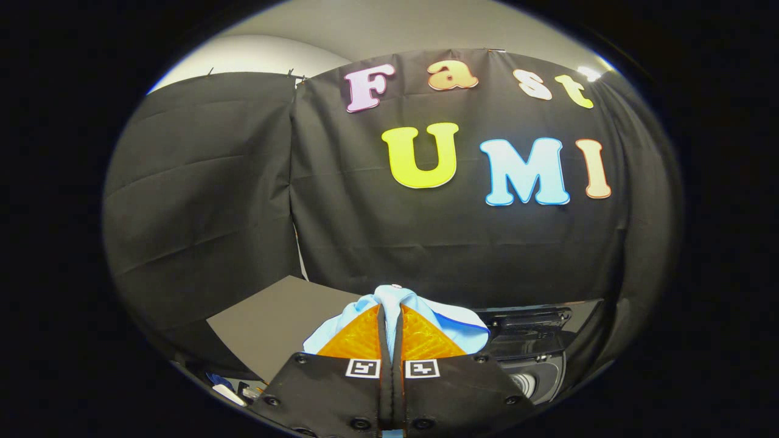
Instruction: Put the clothes into the washing machine and then close the washing machine lid.
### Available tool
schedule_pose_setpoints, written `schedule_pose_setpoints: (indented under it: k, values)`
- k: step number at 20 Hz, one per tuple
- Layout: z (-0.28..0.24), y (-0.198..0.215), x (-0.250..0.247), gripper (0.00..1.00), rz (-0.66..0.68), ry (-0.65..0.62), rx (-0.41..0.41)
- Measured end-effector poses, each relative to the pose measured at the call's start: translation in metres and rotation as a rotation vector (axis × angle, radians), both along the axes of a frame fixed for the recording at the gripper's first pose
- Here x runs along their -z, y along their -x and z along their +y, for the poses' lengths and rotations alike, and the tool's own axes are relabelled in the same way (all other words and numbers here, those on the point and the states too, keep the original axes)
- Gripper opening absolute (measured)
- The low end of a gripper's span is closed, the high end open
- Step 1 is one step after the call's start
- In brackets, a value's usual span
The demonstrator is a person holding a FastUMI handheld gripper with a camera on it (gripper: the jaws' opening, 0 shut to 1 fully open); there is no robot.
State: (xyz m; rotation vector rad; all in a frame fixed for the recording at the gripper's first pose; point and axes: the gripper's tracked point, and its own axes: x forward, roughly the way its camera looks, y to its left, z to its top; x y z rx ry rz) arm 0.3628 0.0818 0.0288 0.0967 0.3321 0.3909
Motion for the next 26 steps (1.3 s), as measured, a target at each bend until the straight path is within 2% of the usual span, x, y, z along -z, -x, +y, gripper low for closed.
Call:
schedule_pose_setpoints:
  k: [17, 26]
  values:
    - [-0.098, -0.018, 0.014, 0.01, 0.009, 0.043, 0.179]
    - [-0.141, -0.027, 0.040, 0.01, 0.037, 0.085, 0.245]
